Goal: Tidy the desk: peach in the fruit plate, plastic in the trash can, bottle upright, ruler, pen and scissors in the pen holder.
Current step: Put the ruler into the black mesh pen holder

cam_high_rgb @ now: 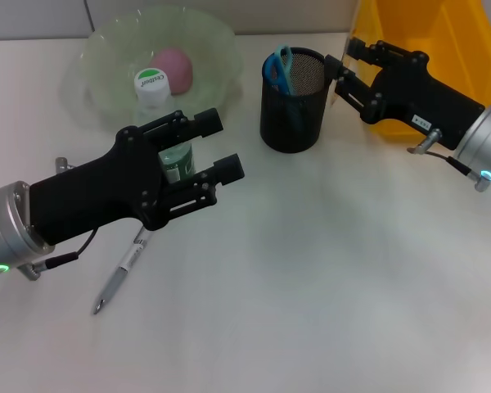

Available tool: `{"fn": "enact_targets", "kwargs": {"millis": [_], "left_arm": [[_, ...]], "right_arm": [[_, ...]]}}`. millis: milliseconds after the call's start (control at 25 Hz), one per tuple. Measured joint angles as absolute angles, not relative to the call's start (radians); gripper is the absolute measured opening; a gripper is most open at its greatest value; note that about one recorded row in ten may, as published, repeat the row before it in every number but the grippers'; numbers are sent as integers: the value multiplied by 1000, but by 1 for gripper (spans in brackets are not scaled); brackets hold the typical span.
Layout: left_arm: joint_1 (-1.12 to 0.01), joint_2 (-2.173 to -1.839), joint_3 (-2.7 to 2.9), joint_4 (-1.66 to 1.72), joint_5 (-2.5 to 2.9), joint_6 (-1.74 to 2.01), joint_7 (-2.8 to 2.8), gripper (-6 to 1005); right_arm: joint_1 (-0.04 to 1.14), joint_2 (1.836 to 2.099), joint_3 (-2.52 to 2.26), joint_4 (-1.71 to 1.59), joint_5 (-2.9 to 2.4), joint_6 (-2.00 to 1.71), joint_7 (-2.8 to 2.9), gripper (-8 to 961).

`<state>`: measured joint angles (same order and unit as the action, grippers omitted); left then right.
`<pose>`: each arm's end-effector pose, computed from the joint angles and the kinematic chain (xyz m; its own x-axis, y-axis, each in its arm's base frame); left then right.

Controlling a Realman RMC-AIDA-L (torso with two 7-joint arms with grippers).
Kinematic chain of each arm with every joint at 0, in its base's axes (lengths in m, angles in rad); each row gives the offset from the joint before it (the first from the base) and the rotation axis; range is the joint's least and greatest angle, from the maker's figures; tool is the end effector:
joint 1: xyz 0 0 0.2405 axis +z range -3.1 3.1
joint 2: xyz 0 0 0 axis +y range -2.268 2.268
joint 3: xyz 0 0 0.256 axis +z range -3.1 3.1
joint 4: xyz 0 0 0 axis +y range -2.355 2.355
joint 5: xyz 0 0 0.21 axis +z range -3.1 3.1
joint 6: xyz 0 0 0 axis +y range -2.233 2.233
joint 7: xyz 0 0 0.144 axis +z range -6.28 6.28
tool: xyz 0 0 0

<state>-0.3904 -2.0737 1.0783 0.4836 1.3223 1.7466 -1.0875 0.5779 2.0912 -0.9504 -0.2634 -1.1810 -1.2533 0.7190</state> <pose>-0.2336 0.2777 -0.0116 0.5402 0.1305 0.8314 0.3164 -0.9469 -0.0569 0.2484 0.3631 -0.0330 0.7109 0.0122 -0.7032 -0.4810 -0.7210 -0.4988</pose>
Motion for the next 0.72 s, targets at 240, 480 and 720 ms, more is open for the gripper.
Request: {"fn": "enact_targets", "kwargs": {"millis": [240,480,720], "left_arm": [[-403,-2075,1092,482,1322,1725,-1087,676],[-406,-2076,1103,482,1322,1715,-1087,674],[-411,-2075,1103,482,1322,1699,-1087,672]], "right_arm": [[622,2092,-954,-187,-1091,-1234,662,392],[655,2092,-952,-115,-1055,-1227,588,392],[688,2092,-951,-89,-1054,-1173,569,392]]}}
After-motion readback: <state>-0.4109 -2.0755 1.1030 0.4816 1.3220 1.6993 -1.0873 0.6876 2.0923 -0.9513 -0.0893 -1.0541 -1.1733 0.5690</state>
